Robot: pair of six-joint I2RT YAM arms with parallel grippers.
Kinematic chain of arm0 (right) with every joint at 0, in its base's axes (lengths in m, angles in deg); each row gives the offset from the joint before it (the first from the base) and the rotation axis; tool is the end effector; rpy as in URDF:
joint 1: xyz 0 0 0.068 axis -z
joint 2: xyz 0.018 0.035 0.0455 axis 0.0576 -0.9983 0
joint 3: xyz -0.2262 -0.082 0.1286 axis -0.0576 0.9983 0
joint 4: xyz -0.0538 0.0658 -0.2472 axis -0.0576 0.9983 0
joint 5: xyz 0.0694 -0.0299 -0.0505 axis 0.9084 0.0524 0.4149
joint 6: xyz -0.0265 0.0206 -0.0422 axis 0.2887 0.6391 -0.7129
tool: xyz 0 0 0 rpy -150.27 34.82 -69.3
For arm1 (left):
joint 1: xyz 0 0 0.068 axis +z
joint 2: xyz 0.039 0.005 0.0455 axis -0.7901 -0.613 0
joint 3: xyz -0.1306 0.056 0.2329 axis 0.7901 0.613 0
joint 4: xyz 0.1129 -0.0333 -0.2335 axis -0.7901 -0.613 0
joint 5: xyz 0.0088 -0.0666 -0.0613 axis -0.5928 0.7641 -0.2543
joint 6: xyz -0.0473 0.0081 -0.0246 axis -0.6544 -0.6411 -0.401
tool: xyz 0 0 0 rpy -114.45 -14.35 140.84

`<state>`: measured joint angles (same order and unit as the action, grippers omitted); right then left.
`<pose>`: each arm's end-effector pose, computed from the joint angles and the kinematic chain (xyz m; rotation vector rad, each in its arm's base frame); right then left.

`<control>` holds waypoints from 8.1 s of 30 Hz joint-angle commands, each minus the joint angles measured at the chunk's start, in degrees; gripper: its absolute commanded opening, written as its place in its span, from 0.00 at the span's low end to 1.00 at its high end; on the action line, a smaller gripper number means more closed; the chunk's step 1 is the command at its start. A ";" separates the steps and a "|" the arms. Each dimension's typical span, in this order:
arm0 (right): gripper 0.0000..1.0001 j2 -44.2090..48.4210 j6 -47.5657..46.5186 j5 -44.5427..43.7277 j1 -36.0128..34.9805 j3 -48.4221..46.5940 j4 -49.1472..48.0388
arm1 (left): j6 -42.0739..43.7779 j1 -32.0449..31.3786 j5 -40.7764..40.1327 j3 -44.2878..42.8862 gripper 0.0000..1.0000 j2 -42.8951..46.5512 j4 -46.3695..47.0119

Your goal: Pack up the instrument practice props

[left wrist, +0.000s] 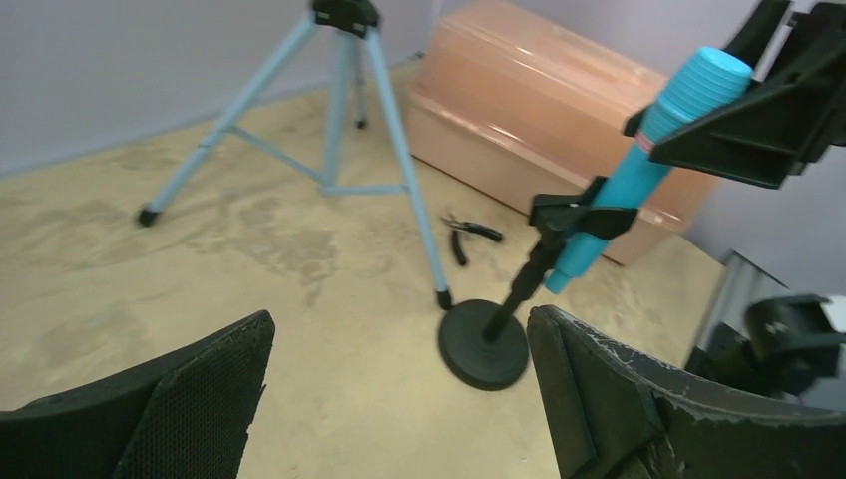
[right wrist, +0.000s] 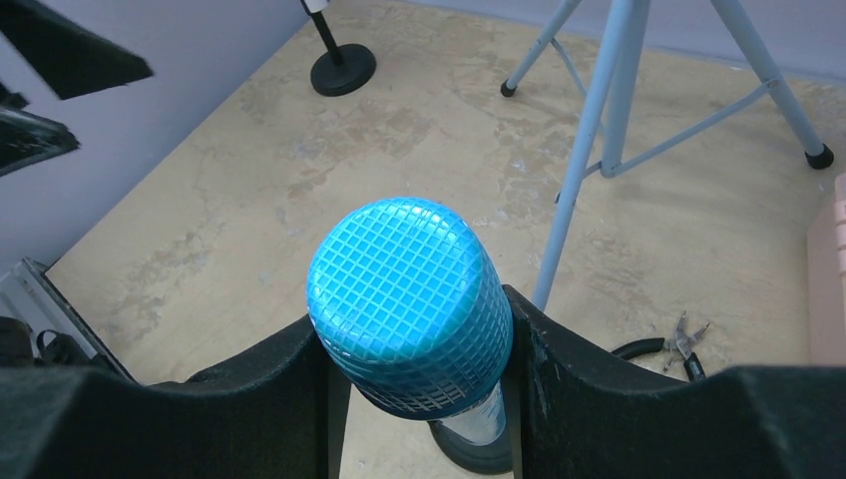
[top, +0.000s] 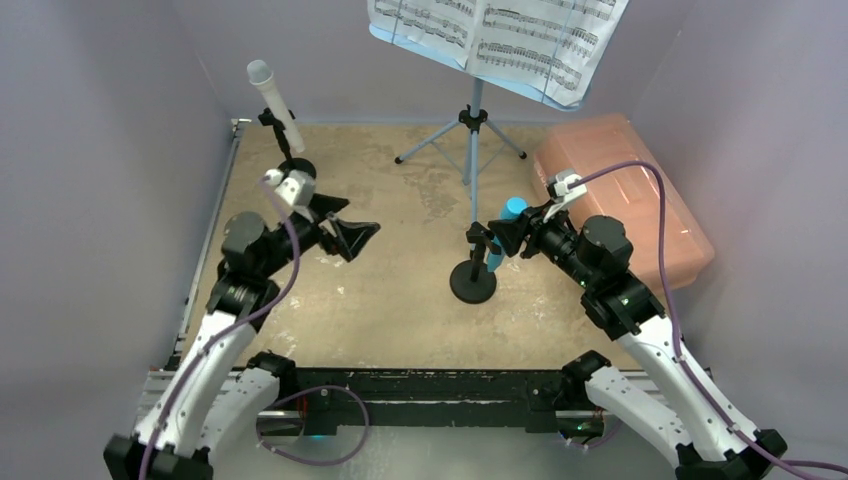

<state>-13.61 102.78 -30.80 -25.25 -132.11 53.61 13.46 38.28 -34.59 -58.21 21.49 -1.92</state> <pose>0.1528 0.0885 0.3657 -0.3170 1.5912 0.6762 0.1609 -0.0588 0.3415 0.3835 1.5499 -0.8527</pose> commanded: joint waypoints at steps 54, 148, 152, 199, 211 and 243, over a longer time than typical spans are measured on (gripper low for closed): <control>0.29 -1.72 -3.16 7.98 -0.41 -0.89 1.84 | 31.47 -23.91 26.38 -26.57 0.00 -51.01 8.86; 0.23 2.20 -0.64 8.51 -0.36 3.19 -6.30 | 5.57 -13.62 -46.86 28.59 0.82 -30.03 64.04; 0.23 2.31 -0.63 8.50 -0.38 3.12 -5.97 | 7.90 -13.61 -47.79 26.61 0.80 -39.06 71.60; 0.23 -1.56 -1.41 6.67 -0.36 2.33 -4.63 | 17.71 -2.45 -38.83 -30.00 0.00 -83.78 60.22; 0.23 -2.29 -1.64 5.57 -0.36 1.44 -4.10 | 19.07 -1.32 -35.91 -43.71 0.14 -91.28 50.57; 0.24 -0.48 1.79 9.67 -0.37 1.51 -5.69 | 9.43 -12.72 -40.16 -7.16 0.84 -41.90 22.59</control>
<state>-14.03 102.41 -23.76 -25.62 -128.77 52.39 27.65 27.75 -74.89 -67.15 -28.85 30.64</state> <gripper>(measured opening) 0.520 0.831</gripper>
